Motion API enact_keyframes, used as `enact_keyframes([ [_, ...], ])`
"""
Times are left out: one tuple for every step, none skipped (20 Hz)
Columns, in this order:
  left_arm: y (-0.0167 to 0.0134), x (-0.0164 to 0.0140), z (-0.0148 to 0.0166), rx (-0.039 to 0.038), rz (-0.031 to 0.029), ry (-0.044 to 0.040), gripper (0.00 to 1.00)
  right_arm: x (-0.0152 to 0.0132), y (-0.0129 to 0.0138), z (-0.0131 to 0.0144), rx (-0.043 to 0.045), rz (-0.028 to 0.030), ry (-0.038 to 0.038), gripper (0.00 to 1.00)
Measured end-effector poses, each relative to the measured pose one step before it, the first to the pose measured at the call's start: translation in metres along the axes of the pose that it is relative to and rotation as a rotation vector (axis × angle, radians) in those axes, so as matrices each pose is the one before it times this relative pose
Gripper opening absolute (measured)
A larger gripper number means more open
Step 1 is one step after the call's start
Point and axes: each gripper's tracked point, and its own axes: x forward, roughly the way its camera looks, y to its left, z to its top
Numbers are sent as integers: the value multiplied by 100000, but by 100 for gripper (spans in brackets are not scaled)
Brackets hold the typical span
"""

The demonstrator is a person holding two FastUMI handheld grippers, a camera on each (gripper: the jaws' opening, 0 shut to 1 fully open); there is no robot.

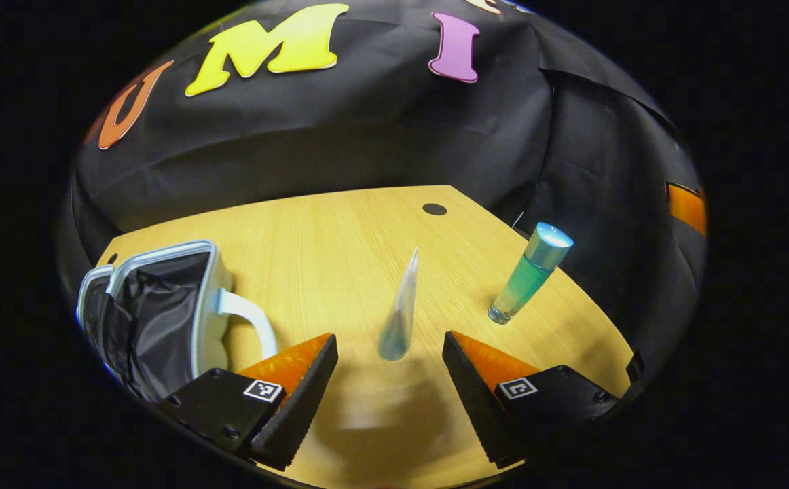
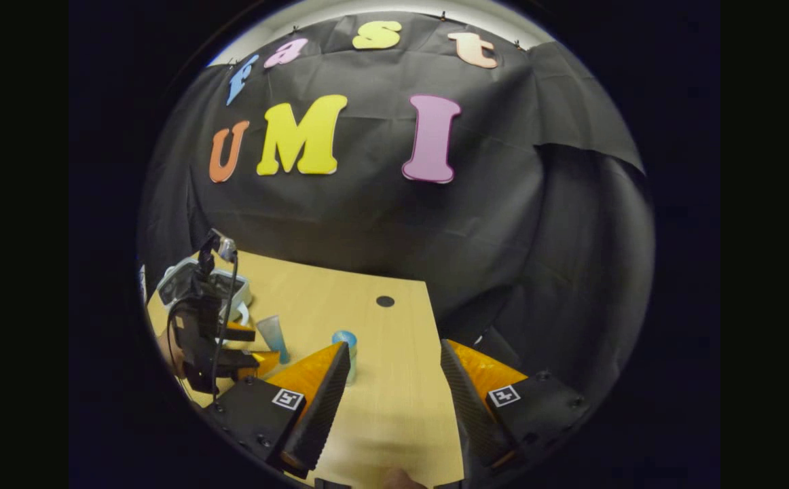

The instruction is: First open the suitcase, pack the skin care products into it, and then close the suitcase.

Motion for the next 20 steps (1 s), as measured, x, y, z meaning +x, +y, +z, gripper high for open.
enact_keyframes([
  [101,910,-103,596,560,487,99,207,-119,-534,-570,-363,1599,80],
  [3,827,-170,350,528,523,97,215,-159,-551,-406,-413,1262,80],
  [75,749,-228,-165,457,492,89,224,-33,-360,9,-119,1084,80],
  [-133,735,-216,-790,-362,376,85,147,78,-423,-118,-95,814,80],
  [56,617,-23,-337,281,138,80,211,39,-354,-510,-158,912,80],
  [142,583,-258,12,708,493,78,275,61,-350,-554,98,716,80],
  [170,344,-146,-293,357,116,76,147,172,-383,-426,210,733,80],
  [76,307,-18,-1511,-328,-698,74,315,253,-566,-71,430,1053,80],
  [-457,98,54,-2323,-2439,-821,65,398,620,-534,181,2021,1284,79],
  [-78,36,170,-1246,-402,-583,59,389,786,-601,-274,2002,935,80],
  [-177,-25,-16,-434,-1109,171,43,390,478,-460,-342,1343,816,80],
  [-20,-270,-97,-174,6,590,43,531,437,-315,-81,1386,855,80],
  [-100,-308,62,-1,-257,72,41,502,461,-99,-35,910,348,80],
  [-151,-611,319,90,-855,-1003,41,786,427,-45,212,411,393,80],
  [-221,-785,601,304,-640,-863,48,831,473,-9,886,963,546,80],
  [-203,-942,462,337,-723,-430,40,902,682,-37,1153,1423,137,80],
  [-77,-1163,589,755,-313,-916,47,1102,409,-38,435,89,367,80],
  [118,-1215,551,909,334,-814,39,1018,200,-269,-45,-418,39,79],
  [315,-1325,395,978,602,88,39,1201,280,-258,-262,-602,685,79],
  [353,-1342,288,660,400,-263,39,1171,550,-326,471,503,587,80],
])
